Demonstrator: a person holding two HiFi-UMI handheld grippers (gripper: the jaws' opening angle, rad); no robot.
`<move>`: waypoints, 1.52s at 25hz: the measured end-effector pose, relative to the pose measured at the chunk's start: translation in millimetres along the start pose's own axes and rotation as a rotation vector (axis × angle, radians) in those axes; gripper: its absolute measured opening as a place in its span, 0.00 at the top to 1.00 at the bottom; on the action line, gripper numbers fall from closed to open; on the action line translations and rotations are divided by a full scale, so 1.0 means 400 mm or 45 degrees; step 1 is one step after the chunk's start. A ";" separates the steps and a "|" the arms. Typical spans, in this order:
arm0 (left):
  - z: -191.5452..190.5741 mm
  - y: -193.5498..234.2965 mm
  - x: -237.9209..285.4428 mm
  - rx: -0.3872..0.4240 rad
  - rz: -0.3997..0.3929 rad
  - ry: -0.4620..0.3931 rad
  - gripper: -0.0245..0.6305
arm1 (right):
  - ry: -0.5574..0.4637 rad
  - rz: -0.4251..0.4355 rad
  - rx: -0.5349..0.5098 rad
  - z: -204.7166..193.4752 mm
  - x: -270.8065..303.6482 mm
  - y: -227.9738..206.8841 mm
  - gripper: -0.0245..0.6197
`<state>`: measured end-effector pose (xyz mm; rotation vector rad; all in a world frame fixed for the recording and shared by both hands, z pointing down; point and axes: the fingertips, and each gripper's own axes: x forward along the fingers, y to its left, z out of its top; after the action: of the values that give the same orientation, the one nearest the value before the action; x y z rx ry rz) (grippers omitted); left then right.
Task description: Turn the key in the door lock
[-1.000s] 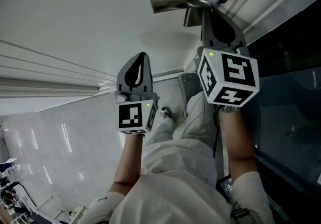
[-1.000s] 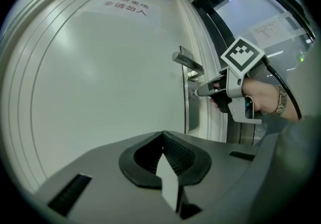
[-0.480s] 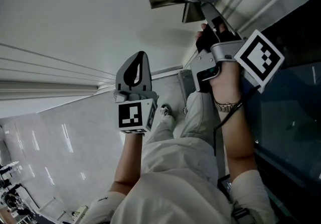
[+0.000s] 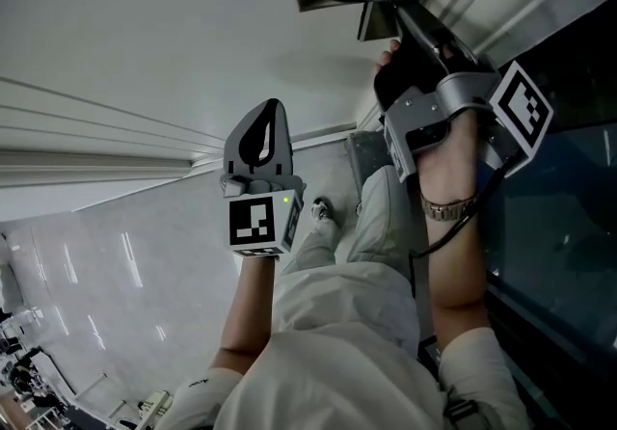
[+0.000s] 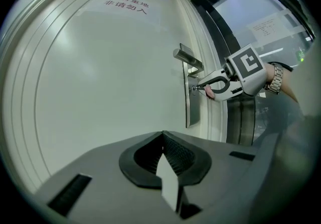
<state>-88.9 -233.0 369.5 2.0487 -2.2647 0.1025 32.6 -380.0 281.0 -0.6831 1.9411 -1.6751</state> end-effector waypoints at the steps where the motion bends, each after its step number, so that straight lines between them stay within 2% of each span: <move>1: -0.001 -0.001 0.000 0.002 0.000 0.001 0.95 | 0.010 0.002 -0.006 -0.001 -0.001 -0.003 0.94; 2: -0.001 -0.001 0.000 0.003 0.001 0.000 0.95 | 0.020 0.000 -0.048 -0.003 -0.003 -0.005 0.89; 4: 0.003 -0.002 0.000 0.000 0.002 -0.004 0.95 | 0.041 -0.004 -0.219 -0.007 -0.012 -0.004 0.78; 7: 0.008 0.000 0.004 -0.002 0.001 -0.011 0.95 | 0.071 0.007 -0.527 -0.014 -0.032 0.013 0.72; 10: 0.010 0.002 0.009 -0.007 0.001 -0.013 0.95 | 0.076 -0.022 -0.862 -0.020 -0.040 0.030 0.70; 13: 0.013 -0.005 0.012 -0.008 -0.005 -0.017 0.95 | 0.045 -0.136 -1.309 -0.022 -0.047 0.036 0.70; 15: 0.015 -0.010 0.013 -0.008 -0.010 -0.019 0.95 | 0.054 -0.196 -1.562 -0.030 -0.046 0.033 0.70; 23: 0.019 -0.002 0.012 -0.011 0.003 -0.023 0.95 | 0.106 -0.373 -2.275 -0.060 -0.026 0.038 0.70; 25: 0.021 -0.002 0.012 -0.012 0.003 -0.025 0.95 | 0.147 -0.431 -2.430 -0.067 -0.018 0.034 0.70; 30: 0.021 -0.008 0.011 -0.012 -0.006 -0.023 0.95 | 0.128 -0.530 -2.748 -0.069 -0.011 0.047 0.70; 36: 0.017 -0.005 0.010 -0.009 -0.008 -0.020 0.95 | 0.217 -0.606 -2.978 -0.072 0.006 0.034 0.71; 38: 0.016 -0.002 0.010 -0.009 -0.006 -0.020 0.95 | 0.205 -0.629 -3.015 -0.070 0.007 0.036 0.78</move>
<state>-88.8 -237.8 363.7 2.0581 -2.2660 0.0780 11.4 -359.1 270.3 -1.6034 3.0671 1.4717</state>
